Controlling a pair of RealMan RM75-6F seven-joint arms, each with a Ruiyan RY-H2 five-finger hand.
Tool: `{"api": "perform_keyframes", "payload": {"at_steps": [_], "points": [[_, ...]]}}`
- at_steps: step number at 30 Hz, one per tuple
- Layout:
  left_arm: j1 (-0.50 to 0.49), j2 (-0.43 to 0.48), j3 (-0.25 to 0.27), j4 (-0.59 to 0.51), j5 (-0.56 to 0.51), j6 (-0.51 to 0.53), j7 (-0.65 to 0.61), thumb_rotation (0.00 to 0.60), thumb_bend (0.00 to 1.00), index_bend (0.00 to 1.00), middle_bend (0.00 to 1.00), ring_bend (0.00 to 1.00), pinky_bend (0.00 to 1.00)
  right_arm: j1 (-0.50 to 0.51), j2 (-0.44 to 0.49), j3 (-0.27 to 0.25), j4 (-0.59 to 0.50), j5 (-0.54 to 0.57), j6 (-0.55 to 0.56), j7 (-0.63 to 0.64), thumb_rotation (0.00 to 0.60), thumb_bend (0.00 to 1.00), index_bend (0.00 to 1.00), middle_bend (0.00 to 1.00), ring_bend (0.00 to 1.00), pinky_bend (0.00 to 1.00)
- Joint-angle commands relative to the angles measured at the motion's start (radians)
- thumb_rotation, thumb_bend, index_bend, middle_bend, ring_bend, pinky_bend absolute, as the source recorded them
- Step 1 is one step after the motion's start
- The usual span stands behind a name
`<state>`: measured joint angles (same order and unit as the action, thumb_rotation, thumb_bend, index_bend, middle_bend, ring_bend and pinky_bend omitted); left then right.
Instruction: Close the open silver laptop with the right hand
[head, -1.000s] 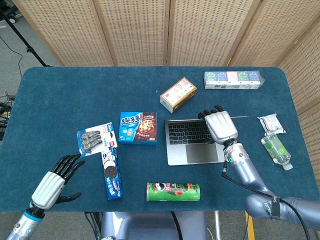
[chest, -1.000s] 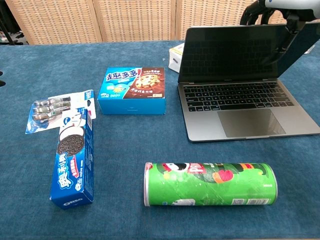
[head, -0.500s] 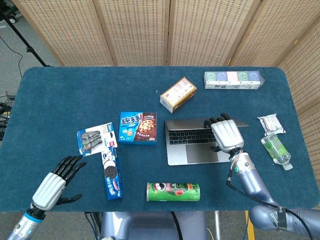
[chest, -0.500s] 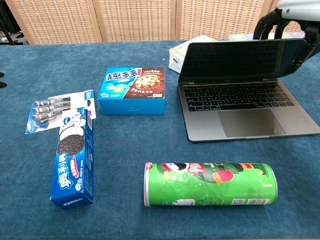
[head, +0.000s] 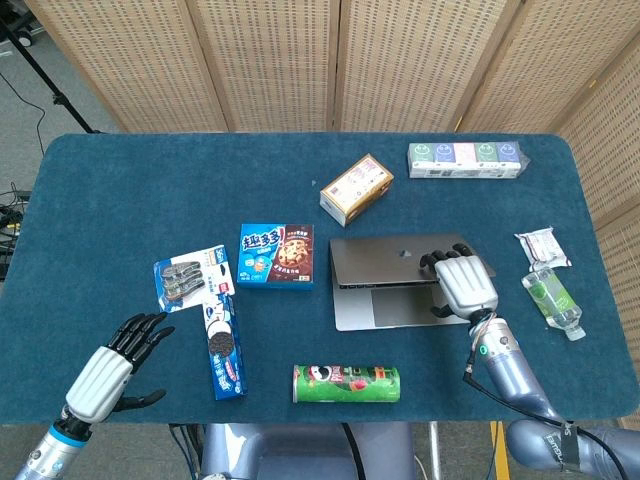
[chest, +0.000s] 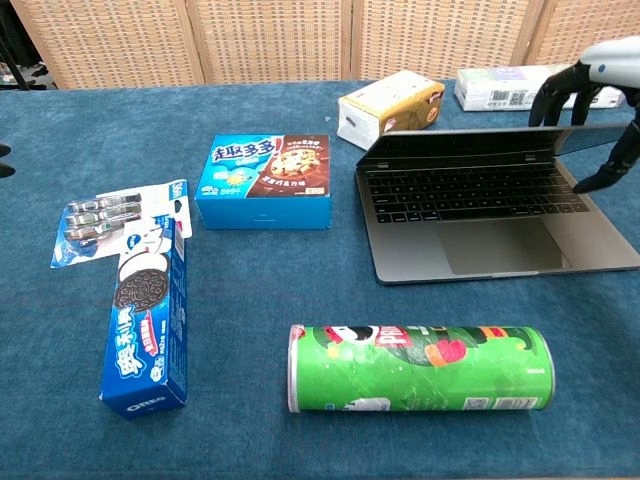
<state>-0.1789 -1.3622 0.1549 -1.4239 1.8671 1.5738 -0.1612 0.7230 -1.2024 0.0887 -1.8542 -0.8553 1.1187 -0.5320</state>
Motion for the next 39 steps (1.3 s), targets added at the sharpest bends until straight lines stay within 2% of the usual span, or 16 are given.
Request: {"api": "perform_keyframes", "payload": {"at_steps": [1, 16, 39], "points": [[0.0, 0.0, 0.0, 0.0, 0.0, 0.0, 0.0, 0.6, 0.0, 0.13, 0.0, 0.07, 0.09, -0.007, -0.008, -0.005, 0.012, -0.003, -0.007, 0.008, 0.6, 0.0, 0.3, 0.32, 0.36, 0.16], [0.001, 0.002, 0.001, -0.003, 0.002, 0.003, 0.0, 0.6, 0.0, 0.13, 0.0, 0.07, 0.09, -0.039, -0.013, -0.018, 0.029, -0.008, -0.023, 0.026, 0.6, 0.0, 0.3, 0.31, 0.36, 0.16], [0.001, 0.002, 0.0, -0.003, 0.002, 0.003, 0.003, 0.6, 0.0, 0.13, 0.0, 0.07, 0.09, -0.087, -0.101, -0.044, 0.17, -0.028, -0.106, 0.114, 0.6, 0.0, 0.29, 0.31, 0.36, 0.16]]}}
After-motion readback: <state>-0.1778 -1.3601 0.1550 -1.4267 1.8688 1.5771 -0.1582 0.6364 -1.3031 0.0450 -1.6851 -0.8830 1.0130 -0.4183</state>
